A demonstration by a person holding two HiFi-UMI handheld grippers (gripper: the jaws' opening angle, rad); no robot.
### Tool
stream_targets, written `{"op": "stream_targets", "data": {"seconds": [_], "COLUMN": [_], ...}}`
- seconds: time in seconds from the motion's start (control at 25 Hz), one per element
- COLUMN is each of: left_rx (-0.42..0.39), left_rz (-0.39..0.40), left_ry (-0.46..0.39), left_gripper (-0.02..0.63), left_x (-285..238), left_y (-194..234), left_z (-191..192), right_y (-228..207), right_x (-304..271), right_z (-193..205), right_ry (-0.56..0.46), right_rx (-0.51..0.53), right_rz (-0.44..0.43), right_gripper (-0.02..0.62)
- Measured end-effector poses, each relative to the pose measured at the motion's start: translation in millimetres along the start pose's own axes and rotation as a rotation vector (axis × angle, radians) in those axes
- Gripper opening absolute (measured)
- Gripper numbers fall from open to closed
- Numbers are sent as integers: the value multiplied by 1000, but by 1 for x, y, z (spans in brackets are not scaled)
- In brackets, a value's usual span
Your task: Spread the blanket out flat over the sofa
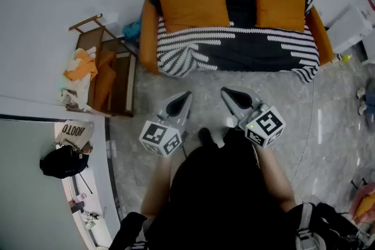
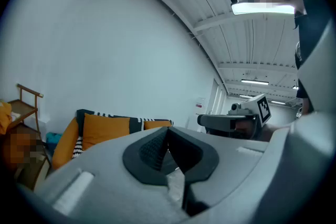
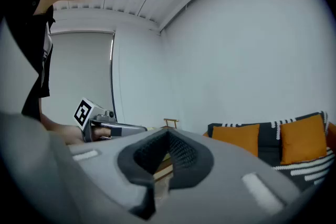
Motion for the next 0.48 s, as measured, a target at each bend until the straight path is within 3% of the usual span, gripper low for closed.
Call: {"op": "stream_targets", "data": {"seconds": [0.32,0.48], "left_rx": [0,2], "left_rz": [-4,4], "left_ry": [7,2], "left_gripper": [9,9], "left_x": [0,2], "left_y": [8,14], "left_z": [5,7], "right_y": [-1,-2], "right_x": [-6,-7], "right_z": [4,5], "right_ry": [3,-66], "right_rx": [4,-38], "right_rz": [26,59], "right_gripper": [2,2]}}
Point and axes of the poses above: the fingertips, and each gripper's own axes: x backward along the fingers, y to its left, z out of its underside, the point moved 10 cm from there along x, backward along the fingers, and after that the axes turned 12 degrees about -z, right-handed, at the moved point
